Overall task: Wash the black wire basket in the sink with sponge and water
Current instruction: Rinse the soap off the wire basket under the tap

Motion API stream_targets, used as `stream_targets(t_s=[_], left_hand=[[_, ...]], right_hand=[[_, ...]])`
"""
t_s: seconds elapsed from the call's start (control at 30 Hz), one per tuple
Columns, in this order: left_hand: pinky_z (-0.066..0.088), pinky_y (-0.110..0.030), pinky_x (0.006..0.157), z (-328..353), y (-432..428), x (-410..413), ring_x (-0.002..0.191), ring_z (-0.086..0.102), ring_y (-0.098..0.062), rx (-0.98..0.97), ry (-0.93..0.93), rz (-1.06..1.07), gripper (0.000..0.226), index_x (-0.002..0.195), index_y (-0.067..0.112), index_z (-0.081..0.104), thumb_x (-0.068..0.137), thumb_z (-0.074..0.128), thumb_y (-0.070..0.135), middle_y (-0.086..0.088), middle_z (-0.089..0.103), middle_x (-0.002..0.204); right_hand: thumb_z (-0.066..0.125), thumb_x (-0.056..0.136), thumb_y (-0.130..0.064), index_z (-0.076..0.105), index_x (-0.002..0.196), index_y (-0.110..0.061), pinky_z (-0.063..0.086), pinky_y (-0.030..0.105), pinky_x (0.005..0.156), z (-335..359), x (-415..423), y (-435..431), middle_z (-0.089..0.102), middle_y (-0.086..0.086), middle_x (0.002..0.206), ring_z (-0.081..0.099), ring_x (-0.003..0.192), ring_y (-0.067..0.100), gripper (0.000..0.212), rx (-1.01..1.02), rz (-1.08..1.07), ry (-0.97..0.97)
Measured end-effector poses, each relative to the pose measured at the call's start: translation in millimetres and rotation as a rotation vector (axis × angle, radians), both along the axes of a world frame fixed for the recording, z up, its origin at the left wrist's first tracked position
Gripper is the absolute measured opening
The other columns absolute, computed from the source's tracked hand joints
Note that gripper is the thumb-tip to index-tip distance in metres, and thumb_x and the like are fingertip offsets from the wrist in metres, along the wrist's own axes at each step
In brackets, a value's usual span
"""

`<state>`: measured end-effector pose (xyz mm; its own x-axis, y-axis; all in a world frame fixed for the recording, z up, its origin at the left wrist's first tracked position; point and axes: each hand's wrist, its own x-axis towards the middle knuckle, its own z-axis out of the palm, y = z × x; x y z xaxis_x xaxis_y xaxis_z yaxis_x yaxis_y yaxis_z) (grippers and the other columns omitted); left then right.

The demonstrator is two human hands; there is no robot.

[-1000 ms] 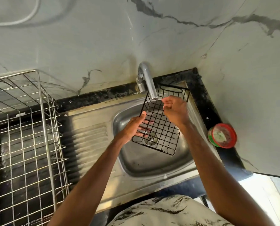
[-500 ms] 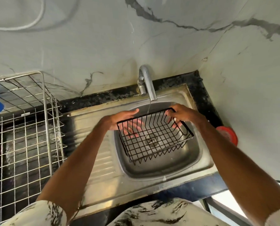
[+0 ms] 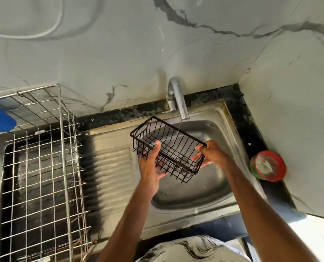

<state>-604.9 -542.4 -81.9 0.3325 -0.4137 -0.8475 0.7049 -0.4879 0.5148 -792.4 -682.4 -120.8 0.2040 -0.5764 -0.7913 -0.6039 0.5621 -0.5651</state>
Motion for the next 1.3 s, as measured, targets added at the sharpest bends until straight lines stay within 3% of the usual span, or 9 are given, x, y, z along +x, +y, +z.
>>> stream_targets(t_s=[0.23,0.37,0.47,0.57,0.83,0.97,1.03,1.13,1.3], left_hand=[[0.053,-0.030,0.061,-5,-9,-2,0.086,0.059,-0.012,0.125,-0.285,-0.082,0.083,0.148,0.012,0.031,0.084,0.083,0.027,-0.008,0.058,0.122],[0.063,-0.048,0.084,7,-23,0,0.103,0.065,-0.022,0.118,-0.475,-0.186,0.093,0.137,0.024,0.034,0.067,0.087,0.052,-0.004,0.060,0.125],[0.064,-0.051,0.082,9,-32,-1,0.110,0.066,-0.032,0.150,-0.581,-0.336,0.119,0.141,0.033,0.024,0.046,0.081,0.077,-0.011,0.055,0.139],[0.063,-0.053,0.084,11,-39,-2,0.113,0.064,-0.034,0.136,-0.578,-0.403,0.126,0.145,0.027,0.021,0.045,0.078,0.079,-0.015,0.050,0.144],[0.063,-0.053,0.080,17,-49,-1,0.104,0.070,-0.038,0.168,-0.709,-0.605,0.122,0.140,0.018,0.022,0.050,0.068,0.085,-0.016,0.056,0.131],[0.063,-0.051,0.082,22,-53,7,0.100,0.070,-0.034,0.152,-0.733,-0.666,0.123,0.136,0.017,0.023,0.046,0.062,0.091,-0.011,0.057,0.130],[0.061,-0.050,0.087,27,-55,12,0.106,0.066,-0.033,0.143,-0.743,-0.681,0.130,0.140,0.015,0.023,0.043,0.061,0.092,-0.011,0.054,0.138],[0.060,-0.049,0.086,32,-56,15,0.109,0.063,-0.032,0.130,-0.780,-0.704,0.133,0.142,0.012,0.025,0.042,0.059,0.093,-0.012,0.054,0.138],[0.054,-0.040,0.075,28,-61,14,0.093,0.061,-0.024,0.109,-0.834,-0.669,0.104,0.139,0.013,0.029,0.072,0.072,0.078,0.000,0.056,0.110]], right_hand=[[0.066,0.098,-0.026,0.056,0.130,0.006,0.063,0.045,0.076,5,-12,1,0.068,0.022,0.119,0.073,0.096,0.038,0.046,0.011,0.103,0.024],[0.066,0.098,-0.026,0.064,0.127,-0.001,0.048,0.020,0.087,22,3,-21,0.068,0.016,0.123,0.066,0.114,0.032,0.038,-0.526,0.193,0.117],[0.059,0.100,-0.011,0.064,0.120,0.007,0.059,0.033,0.091,29,33,-29,0.071,0.022,0.114,0.070,0.107,0.033,0.028,-0.226,0.117,-0.284],[0.054,0.099,0.000,0.062,0.124,0.010,0.058,0.035,0.093,15,59,-37,0.067,0.027,0.121,0.066,0.115,0.037,0.028,-0.026,0.257,-0.242],[0.061,0.099,-0.012,0.060,0.125,0.008,0.059,0.036,0.091,7,82,-63,0.069,0.024,0.119,0.071,0.107,0.030,0.033,-0.199,0.167,-0.312],[0.058,0.097,-0.011,0.056,0.139,-0.013,0.055,0.039,0.097,-2,74,-60,0.062,0.021,0.134,0.069,0.109,0.026,0.041,-0.719,0.748,-0.036],[0.041,0.106,-0.021,0.030,0.157,-0.015,0.015,0.037,0.121,-9,65,-58,0.028,0.011,0.163,0.034,0.148,0.022,0.052,-0.908,1.185,0.132],[0.021,0.109,-0.043,0.003,0.161,-0.014,-0.019,0.038,0.114,-7,54,-62,0.003,0.005,0.168,0.005,0.155,0.020,0.062,-1.010,1.366,0.312],[0.015,0.104,-0.059,-0.005,0.151,-0.015,0.002,0.051,0.127,-20,48,-40,-0.010,0.010,0.164,-0.011,0.153,0.024,0.067,-0.981,1.459,0.240]])
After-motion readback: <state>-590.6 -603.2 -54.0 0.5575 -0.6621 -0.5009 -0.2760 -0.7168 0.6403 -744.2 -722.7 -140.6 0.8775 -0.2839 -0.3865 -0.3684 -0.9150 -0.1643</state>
